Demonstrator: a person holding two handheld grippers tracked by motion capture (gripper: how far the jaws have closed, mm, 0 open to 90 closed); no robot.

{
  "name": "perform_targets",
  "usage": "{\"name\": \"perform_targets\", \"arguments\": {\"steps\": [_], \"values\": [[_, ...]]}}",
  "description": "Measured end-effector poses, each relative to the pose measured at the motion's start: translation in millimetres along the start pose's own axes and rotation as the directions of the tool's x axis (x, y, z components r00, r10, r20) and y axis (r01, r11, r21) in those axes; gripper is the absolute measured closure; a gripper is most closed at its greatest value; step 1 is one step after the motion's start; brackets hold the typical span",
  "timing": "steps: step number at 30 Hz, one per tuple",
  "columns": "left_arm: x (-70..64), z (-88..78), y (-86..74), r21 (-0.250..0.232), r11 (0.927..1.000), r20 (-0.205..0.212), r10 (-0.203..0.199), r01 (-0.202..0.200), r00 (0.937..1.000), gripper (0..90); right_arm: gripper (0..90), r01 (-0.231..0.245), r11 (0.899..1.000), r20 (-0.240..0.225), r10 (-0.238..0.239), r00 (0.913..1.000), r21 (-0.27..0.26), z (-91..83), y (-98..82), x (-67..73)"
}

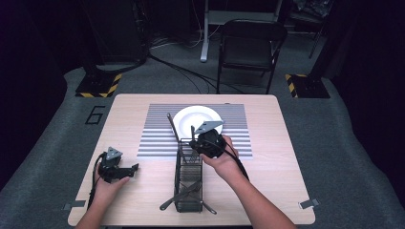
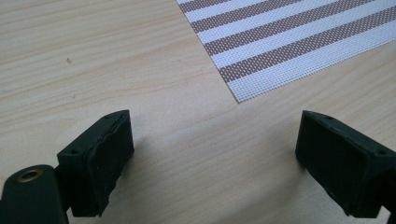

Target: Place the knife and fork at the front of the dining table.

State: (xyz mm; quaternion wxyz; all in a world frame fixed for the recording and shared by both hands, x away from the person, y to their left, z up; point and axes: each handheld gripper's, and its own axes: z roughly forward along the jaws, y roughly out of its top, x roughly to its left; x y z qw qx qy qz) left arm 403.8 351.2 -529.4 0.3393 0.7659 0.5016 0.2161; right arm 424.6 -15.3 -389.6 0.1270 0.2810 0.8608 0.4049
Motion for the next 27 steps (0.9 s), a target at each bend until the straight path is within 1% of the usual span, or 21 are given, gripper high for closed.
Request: {"name": "perform_targets", "arguments": {"steps": [5,6,7,8,9,10,12,16,17,18,24,27], "values": [[0.0,0.0,0.0,0.0,1.0,0.0,0.0,0.0,1.0,11.2,87.1,0.0,1.0,-0.006,0.0,1.0,0.012,-7.6,5.7,2.1],[0.0,0.0,0.0,0.0,1.0,0.0,0.0,0.0,1.0,11.2,87.1,0.007,1.0,-0.008,-0.007,0.9999,0.009,-9.1,7.0,1.5],[0.0,0.0,0.0,0.0,1.0,0.0,0.0,0.0,1.0,11.2,87.1,-0.004,1.0,-0.012,0.004,0.9999,0.014,-11.1,8.3,2.1],[0.0,0.0,0.0,0.0,1.0,0.0,0.0,0.0,1.0,11.1,87.1,0.001,1.0,-0.016,-0.001,0.9999,0.011,-12.8,9.7,1.4],[0.0,0.0,0.0,0.0,1.0,0.0,0.0,0.0,1.0,11.1,87.1,-0.008,1.0,-0.02,0.008,0.9998,0.012,-15.3,11.4,1.9],[0.0,0.0,0.0,0.0,1.0,0.0,0.0,0.0,1.0,11.2,87.1,-0.001,1.0,-0.023,0.001,0.9997,0.011,-16.7,12.6,1.5],[0.0,0.0,0.0,0.0,1.0,0.0,0.0,0.0,1.0,11.1,87.1,-0.008,1.0,-0.031,0.008,0.9995,0.012,-21.1,15.6,2.2],[0.0,0.0,0.0,0.0,1.0,0.0,0.0,0.0,1.0,11.2,87.1,0.005,1.0,-0.047,-0.005,0.9989,0.008,-30.5,22.7,3.5],[0.0,0.0,0.0,0.0,1.0,0.0,0.0,0.0,1.0,11.2,87.1,0.005,1.0,-0.047,-0.005,0.9989,0.008,-30.5,22.7,3.5],[0.0,0.0,0.0,0.0,1.0,0.0,0.0,0.0,1.0,11.1,87.1,0.006,1.0,-0.055,-0.005,0.9985,0.009,-36.4,27.0,5.5],[0.0,0.0,0.0,0.0,1.0,0.0,0.0,0.0,1.0,11.2,87.1,0.031,1.0,-0.062,-0.03,0.9976,0.0,-48.8,37.8,7.5],[0.0,0.0,0.0,0.0,1.0,0.0,0.0,0.0,1.0,11.2,87.1,0.021,1.0,-0.073,-0.021,0.9971,0.001,-54.9,42.0,6.2]]}}
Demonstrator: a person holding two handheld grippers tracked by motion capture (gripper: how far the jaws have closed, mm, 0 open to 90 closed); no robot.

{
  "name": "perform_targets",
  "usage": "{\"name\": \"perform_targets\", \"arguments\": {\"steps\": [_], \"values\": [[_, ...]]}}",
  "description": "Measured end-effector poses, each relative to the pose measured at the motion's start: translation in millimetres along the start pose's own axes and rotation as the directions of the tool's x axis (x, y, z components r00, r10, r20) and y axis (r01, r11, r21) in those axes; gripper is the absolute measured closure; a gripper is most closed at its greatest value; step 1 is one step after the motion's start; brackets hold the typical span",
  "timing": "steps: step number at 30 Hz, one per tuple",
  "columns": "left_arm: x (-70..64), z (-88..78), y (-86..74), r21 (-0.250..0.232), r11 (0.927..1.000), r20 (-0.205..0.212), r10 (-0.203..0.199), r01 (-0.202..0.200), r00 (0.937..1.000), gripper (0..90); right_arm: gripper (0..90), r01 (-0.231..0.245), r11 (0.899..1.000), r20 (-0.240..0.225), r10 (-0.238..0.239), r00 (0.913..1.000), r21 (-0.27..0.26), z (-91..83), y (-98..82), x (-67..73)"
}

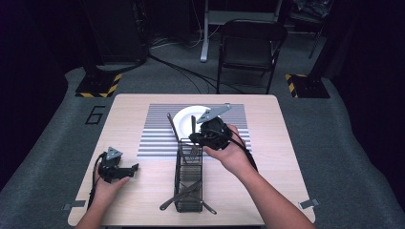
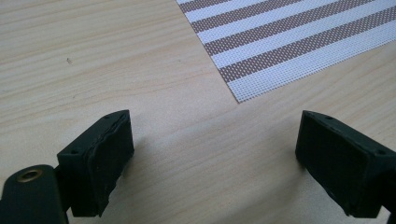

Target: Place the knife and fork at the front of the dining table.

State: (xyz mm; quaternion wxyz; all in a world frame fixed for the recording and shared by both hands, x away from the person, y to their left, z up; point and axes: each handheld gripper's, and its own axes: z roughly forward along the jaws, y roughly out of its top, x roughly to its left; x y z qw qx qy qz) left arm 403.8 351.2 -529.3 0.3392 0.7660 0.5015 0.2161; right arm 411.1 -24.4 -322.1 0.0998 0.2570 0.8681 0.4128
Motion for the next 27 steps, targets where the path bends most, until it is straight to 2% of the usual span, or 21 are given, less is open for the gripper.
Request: {"name": "perform_targets", "arguments": {"steps": [4,14,27], "values": [[0.0,0.0,0.0,0.0,1.0,0.0,0.0,0.0,1.0,11.2,87.0,0.006,1.0,-0.002,-0.006,1.0,-0.003,-7.2,4.3,-2.5],[0.0,0.0,0.0,0.0,1.0,0.0,0.0,0.0,1.0,11.2,87.1,-0.015,1.0,0.008,0.015,0.9999,-0.002,-23.4,6.9,-11.4],[0.0,0.0,0.0,0.0,1.0,0.0,0.0,0.0,1.0,11.1,87.1,-0.065,0.998,0.088,0.065,0.994,-0.002,-48.2,-4.4,-37.9]]}}
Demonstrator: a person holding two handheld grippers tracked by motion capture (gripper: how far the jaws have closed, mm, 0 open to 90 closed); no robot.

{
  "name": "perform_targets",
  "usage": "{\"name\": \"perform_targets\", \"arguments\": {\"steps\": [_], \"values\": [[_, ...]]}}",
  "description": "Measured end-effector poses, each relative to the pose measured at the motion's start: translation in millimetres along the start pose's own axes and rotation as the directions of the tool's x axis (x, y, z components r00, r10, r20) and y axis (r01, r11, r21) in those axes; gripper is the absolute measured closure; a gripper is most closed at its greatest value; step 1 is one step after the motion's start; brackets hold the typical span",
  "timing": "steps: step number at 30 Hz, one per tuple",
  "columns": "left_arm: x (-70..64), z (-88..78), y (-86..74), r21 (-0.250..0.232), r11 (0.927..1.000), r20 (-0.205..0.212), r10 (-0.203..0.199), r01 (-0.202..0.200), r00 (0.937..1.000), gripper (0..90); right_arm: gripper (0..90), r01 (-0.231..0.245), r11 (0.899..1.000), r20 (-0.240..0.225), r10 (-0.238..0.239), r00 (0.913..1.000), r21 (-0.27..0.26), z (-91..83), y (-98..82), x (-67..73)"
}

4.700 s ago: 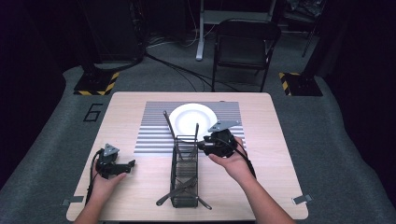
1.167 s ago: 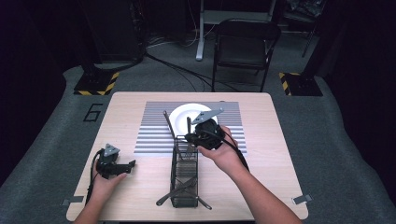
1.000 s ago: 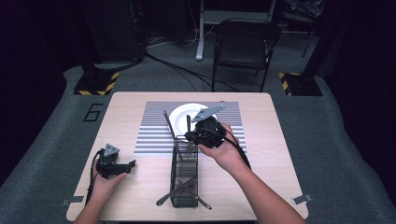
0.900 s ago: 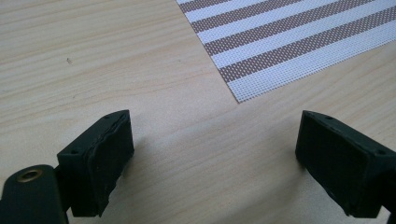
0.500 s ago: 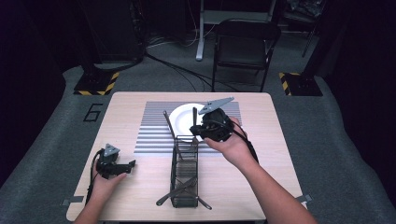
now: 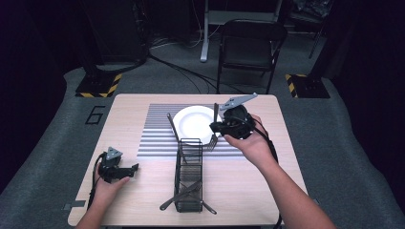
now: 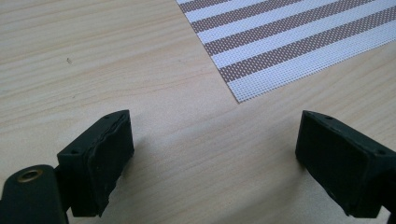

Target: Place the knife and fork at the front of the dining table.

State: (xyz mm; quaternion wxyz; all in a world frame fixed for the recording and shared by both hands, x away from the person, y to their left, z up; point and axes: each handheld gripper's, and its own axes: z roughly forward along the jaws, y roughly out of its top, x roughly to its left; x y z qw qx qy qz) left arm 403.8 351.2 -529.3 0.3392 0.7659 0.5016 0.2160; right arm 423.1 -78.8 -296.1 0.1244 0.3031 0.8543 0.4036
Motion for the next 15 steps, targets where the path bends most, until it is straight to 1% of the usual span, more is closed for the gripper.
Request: {"name": "perform_targets", "arguments": {"steps": [1,3,4,5,8,10,15], "values": [[0.0,0.0,0.0,0.0,1.0,0.0,0.0,0.0,1.0,11.1,87.1,0.007,1.0,0.007,-0.007,1.0,-0.002,-0.2,-1.0,-2.9],[-0.1,0.0,0.0,0.0,1.0,0.0,-0.001,0.001,1.0,11.1,87.1,-0.003,1.0,0.021,0.003,0.9998,0.003,-0.8,-3.5,-6.6],[0.0,0.0,0.0,0.0,1.0,0.0,0.0,0.0,1.0,11.1,87.1,-0.001,1.0,0.026,0.0,0.9997,0.003,-0.6,-4.8,-8.9],[0.0,0.0,0.0,0.0,1.0,0.0,0.0,0.0,1.0,11.1,87.1,-0.011,1.0,0.03,0.011,0.9995,0.005,-0.8,-6.2,-10.2],[0.0,0.0,0.0,0.0,1.0,0.0,0.0,0.0,1.0,11.1,87.1,-0.017,1.0,0.045,0.017,0.9989,-0.002,1.3,-10.2,-14.1],[0.0,0.0,0.0,0.0,1.0,0.0,0.0,0.0,1.0,11.1,87.1,-0.01,1.0,0.048,0.01,0.9988,-0.003,2.2,-11.7,-15.6],[0.0,0.0,0.0,0.0,1.0,0.0,0.0,0.0,1.0,11.2,87.1,-0.022,1.0,0.075,0.021,0.997,0.001,10.4,-20.2,-22.5]]}}
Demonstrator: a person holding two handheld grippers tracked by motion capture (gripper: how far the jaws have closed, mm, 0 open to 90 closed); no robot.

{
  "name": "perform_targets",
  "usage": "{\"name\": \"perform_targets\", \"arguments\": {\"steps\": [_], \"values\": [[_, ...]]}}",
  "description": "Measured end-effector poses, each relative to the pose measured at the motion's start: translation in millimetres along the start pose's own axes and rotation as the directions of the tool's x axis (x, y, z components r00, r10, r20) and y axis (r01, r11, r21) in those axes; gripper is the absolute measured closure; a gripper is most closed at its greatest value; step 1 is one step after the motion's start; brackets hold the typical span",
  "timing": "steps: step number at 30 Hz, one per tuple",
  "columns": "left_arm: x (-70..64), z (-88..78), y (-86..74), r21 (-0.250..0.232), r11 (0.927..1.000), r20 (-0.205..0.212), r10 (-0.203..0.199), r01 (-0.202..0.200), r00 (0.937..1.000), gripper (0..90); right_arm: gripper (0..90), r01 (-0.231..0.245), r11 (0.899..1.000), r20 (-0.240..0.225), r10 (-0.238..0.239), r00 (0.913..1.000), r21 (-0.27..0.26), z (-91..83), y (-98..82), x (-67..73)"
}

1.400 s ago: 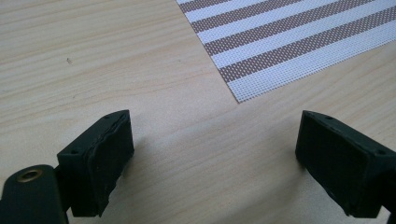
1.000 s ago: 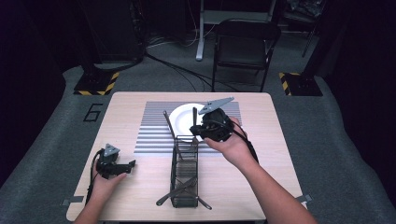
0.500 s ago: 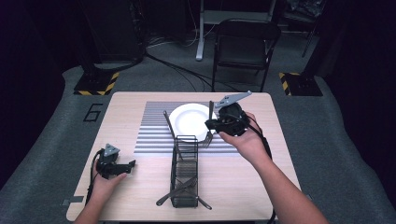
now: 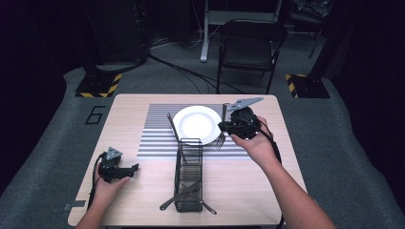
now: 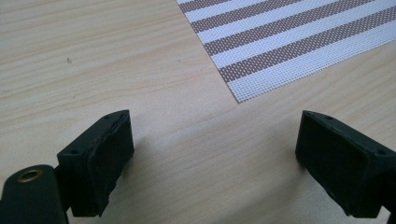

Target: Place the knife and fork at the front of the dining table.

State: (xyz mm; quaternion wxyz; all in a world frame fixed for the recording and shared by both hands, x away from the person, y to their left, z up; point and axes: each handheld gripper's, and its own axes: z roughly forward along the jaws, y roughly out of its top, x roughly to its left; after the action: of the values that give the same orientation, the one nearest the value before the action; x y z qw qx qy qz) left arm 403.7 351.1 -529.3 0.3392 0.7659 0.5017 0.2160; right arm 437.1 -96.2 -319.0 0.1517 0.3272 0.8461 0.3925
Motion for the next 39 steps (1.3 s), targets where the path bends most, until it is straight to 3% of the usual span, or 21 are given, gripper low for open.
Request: {"name": "perform_targets", "arguments": {"steps": [3,6,14,25,39], "values": [[0.0,0.0,0.0,0.0,1.0,0.0,0.0,0.0,1.0,11.1,87.1,0.014,1.0,0.011,-0.014,0.9998,0.013,3.4,-3.2,-3.6],[0.0,0.0,0.0,0.0,1.0,0.0,0.0,0.0,1.0,11.2,87.1,-0.012,1.0,0.035,0.011,0.9993,0.022,11.4,-9.3,-8.1],[0.0,0.0,0.0,0.0,1.0,0.0,0.0,0.0,1.0,11.2,87.1,-0.008,0.999,0.061,0.005,0.9981,0.045,29.1,-23.3,-16.4],[0.0,0.0,0.0,0.0,1.0,0.0,0.0,0.0,1.0,11.2,87.2,-0.066,0.995,0.101,0.058,0.9932,0.081,58.8,-51.7,-29.5],[0.0,0.0,0.0,0.0,1.0,0.0,0.0,0.0,1.0,11.2,87.1,-0.089,0.991,0.126,0.076,0.9891,0.098,72.7,-69.9,-40.5]]}}
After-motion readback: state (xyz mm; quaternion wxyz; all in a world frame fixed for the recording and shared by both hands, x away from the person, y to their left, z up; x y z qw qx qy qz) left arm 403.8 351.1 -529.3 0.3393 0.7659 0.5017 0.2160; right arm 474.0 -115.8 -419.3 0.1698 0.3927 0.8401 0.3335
